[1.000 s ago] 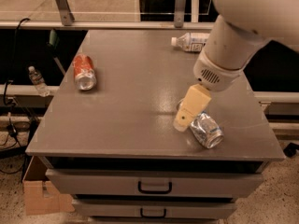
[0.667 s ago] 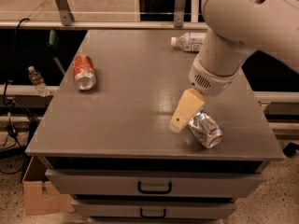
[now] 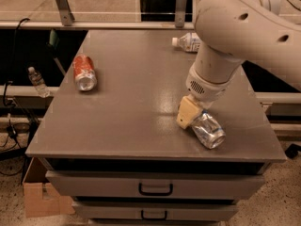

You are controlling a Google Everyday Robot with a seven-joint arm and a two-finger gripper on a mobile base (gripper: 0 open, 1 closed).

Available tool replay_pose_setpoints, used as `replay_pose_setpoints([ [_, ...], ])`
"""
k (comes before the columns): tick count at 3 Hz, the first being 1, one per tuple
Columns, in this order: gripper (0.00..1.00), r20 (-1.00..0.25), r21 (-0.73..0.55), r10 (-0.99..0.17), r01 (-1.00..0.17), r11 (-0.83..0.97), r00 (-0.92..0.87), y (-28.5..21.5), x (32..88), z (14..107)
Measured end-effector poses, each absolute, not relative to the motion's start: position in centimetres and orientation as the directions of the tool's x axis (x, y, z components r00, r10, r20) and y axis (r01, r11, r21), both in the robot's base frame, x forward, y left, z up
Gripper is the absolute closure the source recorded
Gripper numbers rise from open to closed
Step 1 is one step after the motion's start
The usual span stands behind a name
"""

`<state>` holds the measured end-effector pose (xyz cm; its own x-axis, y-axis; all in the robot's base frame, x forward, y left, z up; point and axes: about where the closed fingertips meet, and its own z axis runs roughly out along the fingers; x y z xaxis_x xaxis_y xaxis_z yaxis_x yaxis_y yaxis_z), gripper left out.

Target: Place redbull can upright

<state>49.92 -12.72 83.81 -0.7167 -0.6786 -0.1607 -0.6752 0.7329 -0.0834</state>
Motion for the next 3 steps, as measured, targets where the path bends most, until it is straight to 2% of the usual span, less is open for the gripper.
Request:
replay_pose_setpoints([
  [1,0.62,-0.166,-0.072,-0.672,-0.671,0.738,-0.722,-12.3,50.2,83.5],
  [2,0.86,-0.238,-0.054,-0.689,-0.699,0.713,-0.685,-11.2,51.2,85.0],
  [3,1.00,-0.341,-0.039,-0.727,-0.764,0.644,-0.596,-9.3,52.6,87.4],
])
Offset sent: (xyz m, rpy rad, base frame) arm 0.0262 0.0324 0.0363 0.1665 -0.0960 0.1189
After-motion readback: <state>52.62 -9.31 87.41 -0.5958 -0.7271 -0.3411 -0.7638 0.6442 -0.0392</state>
